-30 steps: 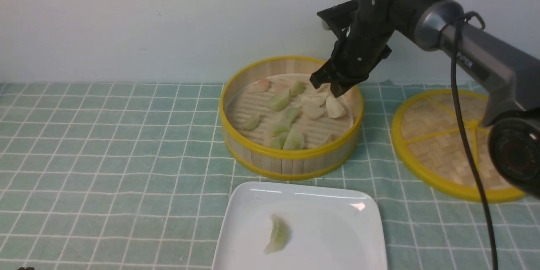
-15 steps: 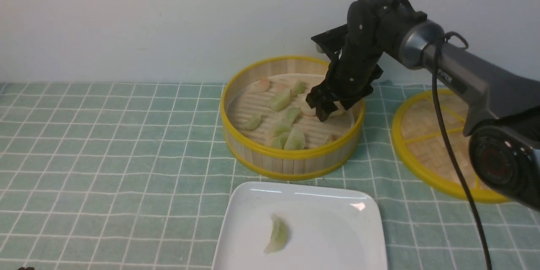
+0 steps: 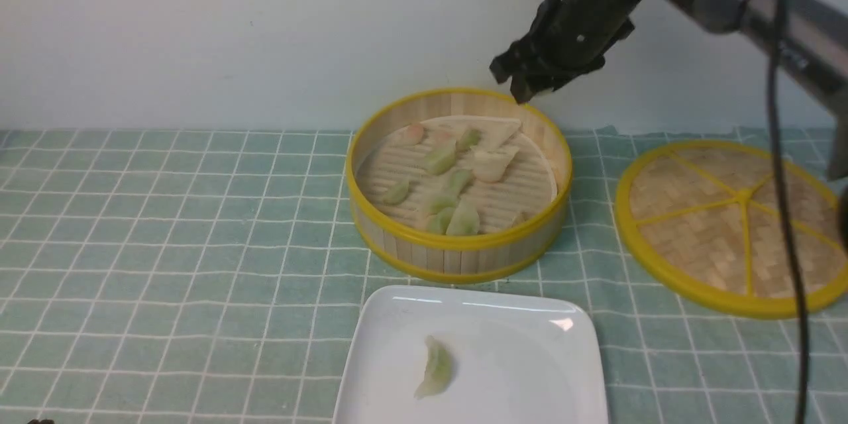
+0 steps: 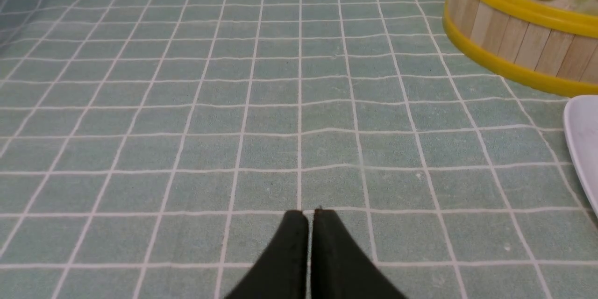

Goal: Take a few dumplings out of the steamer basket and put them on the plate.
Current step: Use the right arm to grab a dumpling from inside the steamer, then use the right arm to put the dumpling into the plate

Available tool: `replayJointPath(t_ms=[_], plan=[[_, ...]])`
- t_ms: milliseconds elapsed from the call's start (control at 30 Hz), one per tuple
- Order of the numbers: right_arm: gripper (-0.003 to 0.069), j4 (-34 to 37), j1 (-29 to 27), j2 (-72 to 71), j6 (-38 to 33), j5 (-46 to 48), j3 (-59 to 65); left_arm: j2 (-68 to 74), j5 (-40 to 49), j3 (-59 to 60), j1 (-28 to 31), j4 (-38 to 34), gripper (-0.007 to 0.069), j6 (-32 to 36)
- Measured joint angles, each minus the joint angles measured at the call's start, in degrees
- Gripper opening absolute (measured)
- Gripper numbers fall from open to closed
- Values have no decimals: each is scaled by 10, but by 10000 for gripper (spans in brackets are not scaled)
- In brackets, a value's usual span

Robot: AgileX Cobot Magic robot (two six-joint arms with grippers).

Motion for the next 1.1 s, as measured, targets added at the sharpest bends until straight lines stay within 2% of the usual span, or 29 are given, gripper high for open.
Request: replayJointPath(t_ms=[167,267,433,533,767,867,1000,1100], plan=[[301,53,1,-147,-21,0,180,0,0,0,0,0,-6,0],[301,89,8,-217,-41,1,334,0,0,0,0,0,-6,0],[301,109,54,-251,-46,-7,493,0,0,0,0,0,-6,0],[301,102,95,-246,-53,-78,569,0,0,0,0,0,-6,0],[316,99,133,-189,-58,-183,595,0,0,0,0,0,-6,0],[395,99,133,-177,-58,-202,594,0,0,0,0,0,-6,0],[491,85,133,-185,-58,-174,564,0,0,0,0,0,-6,0],[515,38,132,-201,-54,-157,507,0,0,0,0,0,-6,0]])
